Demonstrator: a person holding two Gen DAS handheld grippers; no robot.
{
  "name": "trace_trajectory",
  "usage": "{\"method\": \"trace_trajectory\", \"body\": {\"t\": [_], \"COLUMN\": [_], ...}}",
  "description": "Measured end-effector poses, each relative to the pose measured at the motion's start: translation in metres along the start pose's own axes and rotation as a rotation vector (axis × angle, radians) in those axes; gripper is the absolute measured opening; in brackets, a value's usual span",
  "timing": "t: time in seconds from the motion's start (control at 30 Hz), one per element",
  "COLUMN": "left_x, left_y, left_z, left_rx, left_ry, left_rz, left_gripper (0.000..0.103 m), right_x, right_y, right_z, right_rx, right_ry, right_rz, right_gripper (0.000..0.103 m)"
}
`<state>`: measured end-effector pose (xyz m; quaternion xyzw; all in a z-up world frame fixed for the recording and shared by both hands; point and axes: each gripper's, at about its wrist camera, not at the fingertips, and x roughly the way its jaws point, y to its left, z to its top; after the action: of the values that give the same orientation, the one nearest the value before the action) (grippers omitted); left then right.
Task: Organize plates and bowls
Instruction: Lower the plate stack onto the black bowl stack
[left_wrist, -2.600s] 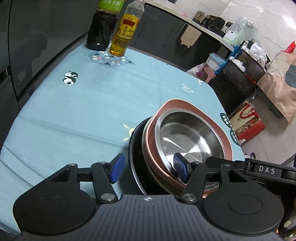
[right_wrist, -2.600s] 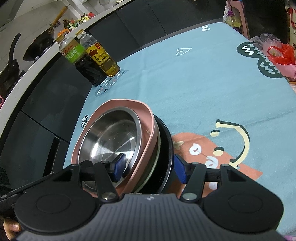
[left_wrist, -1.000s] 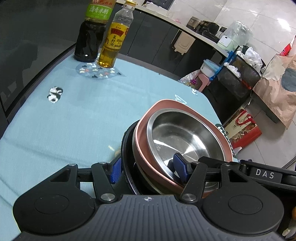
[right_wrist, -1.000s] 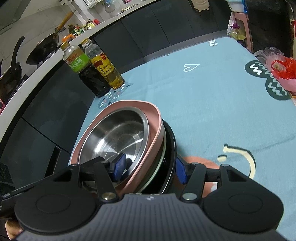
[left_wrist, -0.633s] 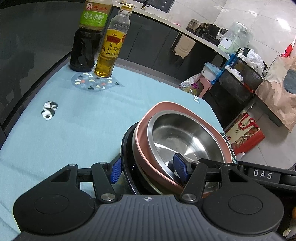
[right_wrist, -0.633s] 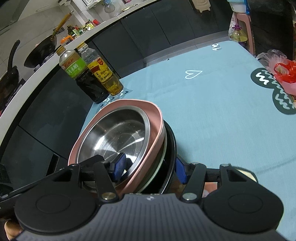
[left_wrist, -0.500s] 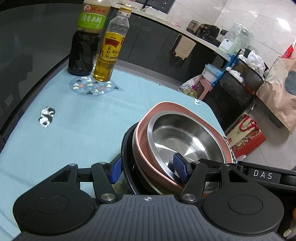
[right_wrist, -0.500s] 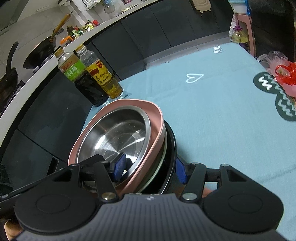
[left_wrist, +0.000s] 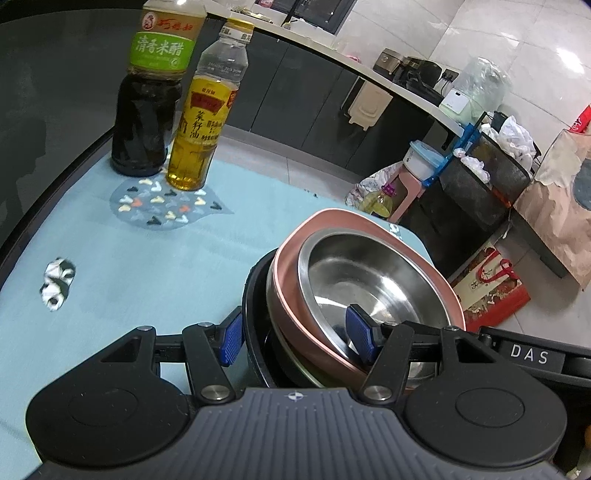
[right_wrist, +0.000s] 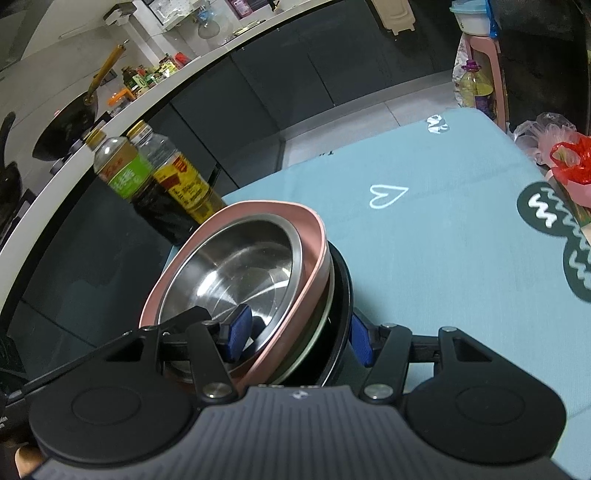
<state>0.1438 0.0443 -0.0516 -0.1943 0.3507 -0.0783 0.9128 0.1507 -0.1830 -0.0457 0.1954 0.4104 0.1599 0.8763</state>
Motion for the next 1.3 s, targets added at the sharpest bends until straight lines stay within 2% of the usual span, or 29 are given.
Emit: {"method": "trace_trajectory", "body": {"t": [0.47,0.8,1.0,1.3], "left_x": [0.045,0.067,0.079,0.083], "left_y": [0.005,0.012,0.017,0.016], "left_z": [0.024,0.036,0.035,0.03], "left_rx": [-0.03,-0.055,-0.066,-0.035], "left_ry": [0.033,0.029,0.037,0.009], "left_rz": [0.013,0.017,0.023,0.029], "left_gripper": [0.055,0.055,0.055,0.055], "right_x": [0.027,0.045,0.056,0.066], "right_y": [-0.011,-0.013,-0.019,-0.029], "right_z": [0.031,0.046,0.048,0.045], "right_rx": [0.012,0.003,0.016,0.037], "right_ry": [0.016,0.019,0.035,0.056], "right_rz": [-0.019,-0.029,-0.03,-0.032], "right_gripper": [0.034,0.034,0.034,0.034]}}
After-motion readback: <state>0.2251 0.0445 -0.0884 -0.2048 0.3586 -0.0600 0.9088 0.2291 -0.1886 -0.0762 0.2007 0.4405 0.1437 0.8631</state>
